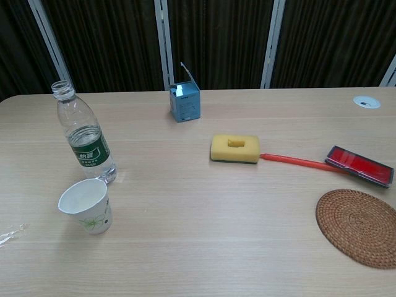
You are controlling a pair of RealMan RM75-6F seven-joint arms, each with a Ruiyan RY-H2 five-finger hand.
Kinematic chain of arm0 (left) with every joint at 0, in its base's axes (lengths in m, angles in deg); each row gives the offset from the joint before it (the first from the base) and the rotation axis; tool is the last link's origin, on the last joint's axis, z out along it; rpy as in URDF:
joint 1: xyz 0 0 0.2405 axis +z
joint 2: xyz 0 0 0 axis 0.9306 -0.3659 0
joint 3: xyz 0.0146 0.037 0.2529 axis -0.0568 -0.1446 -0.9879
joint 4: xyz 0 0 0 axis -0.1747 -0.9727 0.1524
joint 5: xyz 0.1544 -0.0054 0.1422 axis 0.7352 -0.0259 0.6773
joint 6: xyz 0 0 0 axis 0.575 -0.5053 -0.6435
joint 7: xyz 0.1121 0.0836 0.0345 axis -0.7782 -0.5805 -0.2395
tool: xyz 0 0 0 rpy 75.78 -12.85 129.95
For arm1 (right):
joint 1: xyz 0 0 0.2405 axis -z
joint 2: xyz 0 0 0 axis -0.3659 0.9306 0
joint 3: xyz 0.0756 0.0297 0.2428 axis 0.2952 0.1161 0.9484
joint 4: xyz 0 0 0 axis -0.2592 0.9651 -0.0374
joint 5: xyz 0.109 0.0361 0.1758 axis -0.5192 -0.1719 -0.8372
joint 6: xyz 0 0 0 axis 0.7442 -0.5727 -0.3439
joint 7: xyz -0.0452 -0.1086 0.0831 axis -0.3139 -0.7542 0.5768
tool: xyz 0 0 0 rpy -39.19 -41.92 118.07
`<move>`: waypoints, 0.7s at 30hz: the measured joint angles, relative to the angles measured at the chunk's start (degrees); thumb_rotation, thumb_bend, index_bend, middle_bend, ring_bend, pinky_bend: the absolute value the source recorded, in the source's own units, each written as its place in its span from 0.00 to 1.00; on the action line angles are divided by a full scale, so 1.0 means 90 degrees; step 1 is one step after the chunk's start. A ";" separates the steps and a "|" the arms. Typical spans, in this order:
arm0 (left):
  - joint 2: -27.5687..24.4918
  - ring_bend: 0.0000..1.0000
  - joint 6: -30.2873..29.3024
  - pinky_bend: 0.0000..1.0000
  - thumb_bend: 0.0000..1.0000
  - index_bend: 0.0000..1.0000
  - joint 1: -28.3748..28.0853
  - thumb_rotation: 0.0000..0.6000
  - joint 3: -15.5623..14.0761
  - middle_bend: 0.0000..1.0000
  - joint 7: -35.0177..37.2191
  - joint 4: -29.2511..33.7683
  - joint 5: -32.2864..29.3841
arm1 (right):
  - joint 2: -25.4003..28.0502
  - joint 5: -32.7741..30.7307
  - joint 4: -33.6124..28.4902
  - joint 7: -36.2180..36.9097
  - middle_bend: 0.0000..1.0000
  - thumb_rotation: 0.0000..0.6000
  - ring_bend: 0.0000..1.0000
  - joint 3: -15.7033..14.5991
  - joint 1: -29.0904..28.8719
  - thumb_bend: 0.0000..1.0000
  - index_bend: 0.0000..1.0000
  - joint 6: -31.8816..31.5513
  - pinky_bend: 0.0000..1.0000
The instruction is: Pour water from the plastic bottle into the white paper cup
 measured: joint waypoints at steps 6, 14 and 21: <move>0.0006 0.00 0.0016 0.00 0.00 0.00 0.0000 1.00 0.0009 0.00 0.0000 -0.0017 -0.0038 | 0.0006 -0.0004 -0.0011 -0.0005 0.00 1.00 0.00 -0.0006 0.0002 0.00 0.00 0.0015 0.00; 0.0069 0.00 0.0369 0.00 0.00 0.00 -0.0194 1.00 0.0100 0.00 0.0238 -0.0113 -0.0234 | 0.0016 -0.0055 -0.0048 0.0020 0.00 1.00 0.00 0.0000 -0.0003 0.00 0.00 0.0052 0.00; 0.0558 0.00 0.1445 0.00 0.00 0.00 -0.0929 1.00 0.0473 0.00 0.1767 -0.1042 -0.0696 | -0.0013 -0.0058 -0.0072 -0.0049 0.00 1.00 0.00 0.0028 -0.0055 0.00 0.00 0.0111 0.00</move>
